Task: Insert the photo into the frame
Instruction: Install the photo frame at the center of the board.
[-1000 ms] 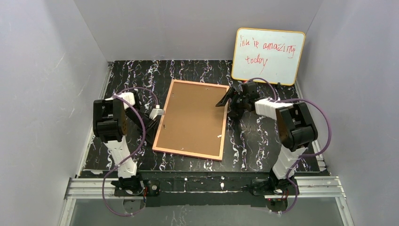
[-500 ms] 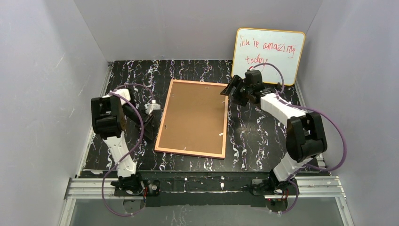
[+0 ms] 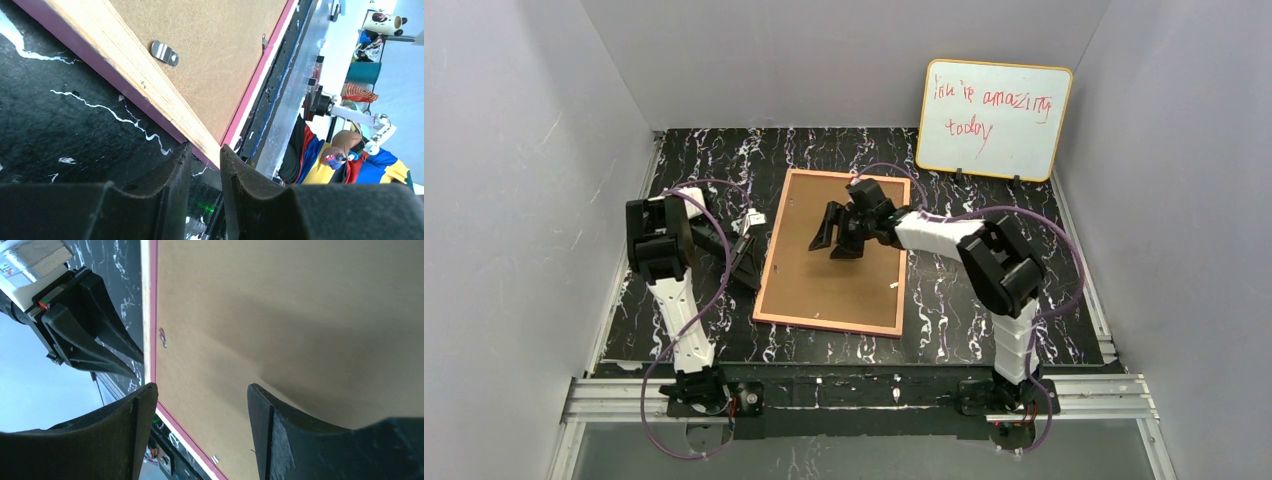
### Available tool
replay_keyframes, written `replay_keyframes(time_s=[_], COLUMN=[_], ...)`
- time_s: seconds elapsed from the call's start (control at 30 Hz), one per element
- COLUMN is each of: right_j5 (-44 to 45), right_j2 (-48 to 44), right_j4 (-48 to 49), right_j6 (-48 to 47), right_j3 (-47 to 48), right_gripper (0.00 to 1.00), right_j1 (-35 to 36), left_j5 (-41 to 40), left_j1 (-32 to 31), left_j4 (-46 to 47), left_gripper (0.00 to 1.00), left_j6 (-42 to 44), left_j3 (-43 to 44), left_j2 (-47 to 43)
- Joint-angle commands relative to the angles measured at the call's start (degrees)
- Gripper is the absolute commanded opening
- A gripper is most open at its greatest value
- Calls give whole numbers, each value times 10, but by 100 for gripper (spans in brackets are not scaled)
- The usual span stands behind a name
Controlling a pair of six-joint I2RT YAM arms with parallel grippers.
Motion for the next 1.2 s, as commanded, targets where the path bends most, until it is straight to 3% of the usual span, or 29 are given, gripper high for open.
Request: replay_keyframes(time_s=[0.0,0.23,1.17], right_j5=[-28,-49,-93], right_j2=[43,91,206], right_j4=[40,55,8], right_j6=[15,24,4], right_j3=[73,120,232], right_gripper=[74,71,62], right_j1=[28,59,102], left_j5=[54,29,20], left_j1=[3,3,0], left_j4=[-28,49,60], left_gripper=[27,13,8], left_j6=[31,-49,-34], left_j3=[12,8,-30], left_j2=[-2,12,14])
